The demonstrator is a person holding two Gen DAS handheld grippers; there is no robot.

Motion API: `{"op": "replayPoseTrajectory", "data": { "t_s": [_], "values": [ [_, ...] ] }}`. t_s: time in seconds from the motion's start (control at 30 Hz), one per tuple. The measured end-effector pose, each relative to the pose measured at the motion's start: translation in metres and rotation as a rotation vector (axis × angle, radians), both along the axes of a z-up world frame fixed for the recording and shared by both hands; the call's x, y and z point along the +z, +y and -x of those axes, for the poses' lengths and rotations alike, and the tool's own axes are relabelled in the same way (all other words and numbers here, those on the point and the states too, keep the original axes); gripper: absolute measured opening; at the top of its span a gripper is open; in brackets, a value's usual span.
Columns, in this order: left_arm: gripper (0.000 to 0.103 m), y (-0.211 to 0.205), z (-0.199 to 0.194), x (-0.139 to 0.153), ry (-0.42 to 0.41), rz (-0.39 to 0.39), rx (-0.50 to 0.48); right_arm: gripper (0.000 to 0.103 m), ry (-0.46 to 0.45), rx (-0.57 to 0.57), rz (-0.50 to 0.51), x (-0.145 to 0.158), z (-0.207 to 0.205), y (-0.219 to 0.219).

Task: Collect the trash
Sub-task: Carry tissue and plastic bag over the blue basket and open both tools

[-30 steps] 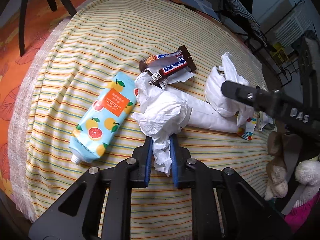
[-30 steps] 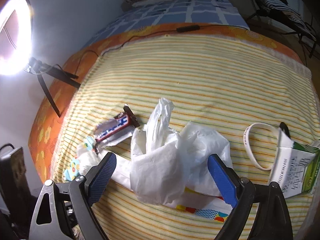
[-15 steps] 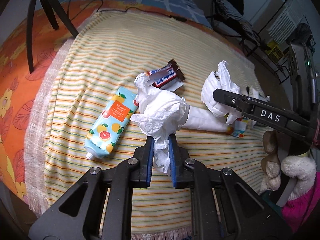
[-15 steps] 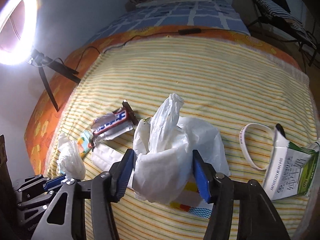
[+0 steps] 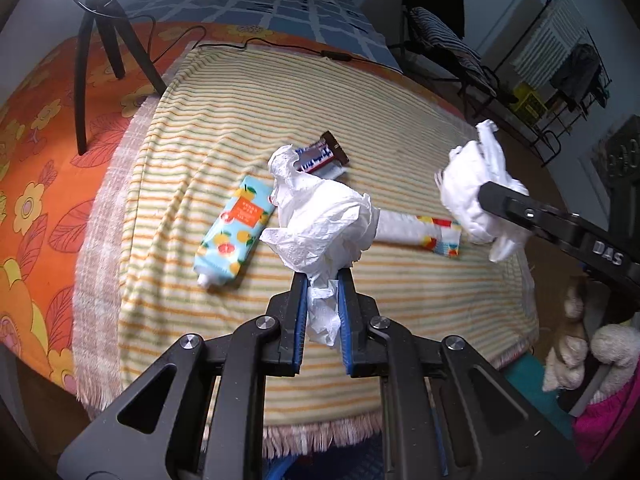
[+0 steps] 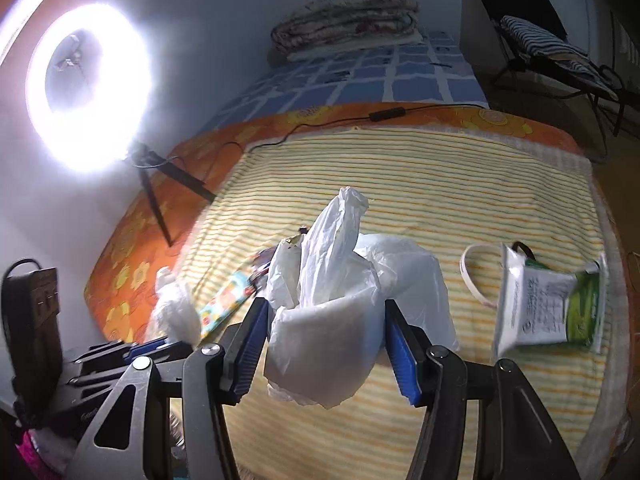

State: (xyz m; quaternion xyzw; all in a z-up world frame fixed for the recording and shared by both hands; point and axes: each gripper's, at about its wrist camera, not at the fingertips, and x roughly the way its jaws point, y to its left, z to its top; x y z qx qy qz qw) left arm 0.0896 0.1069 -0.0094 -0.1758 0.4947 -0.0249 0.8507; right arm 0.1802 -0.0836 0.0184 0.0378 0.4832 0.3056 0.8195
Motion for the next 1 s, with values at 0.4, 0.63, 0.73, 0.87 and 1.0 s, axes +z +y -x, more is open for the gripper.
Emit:
{"op": "replayPoseTrajectory", "data": {
  "t_s": [0.4, 0.63, 0.73, 0.87, 1.0],
  "values": [
    [0.012, -0.033, 0.059, 0.004, -0.007, -0.015, -0.154, 0.059, -0.066, 0.013, -0.004, 0.022, 0.092, -0.033],
    [0.012, -0.069, 0.091, -0.011, 0.028, -0.055, -0.274, 0.059, -0.064, 0.006, 0.015, 0.013, 0.145, -0.055],
    [0.012, -0.083, 0.102, -0.020, 0.050, -0.067, -0.318, 0.059, -0.062, 0.006, 0.028, 0.006, 0.164, -0.062],
    [0.012, -0.101, 0.117, -0.033, 0.081, -0.089, -0.372, 0.059, -0.051, 0.002, 0.031, -0.003, 0.186, -0.070],
    [0.012, -0.113, 0.130, -0.051, 0.126, -0.102, -0.415, 0.059, -0.028, 0.002, 0.038, -0.019, 0.208, -0.076]
  ]
}}
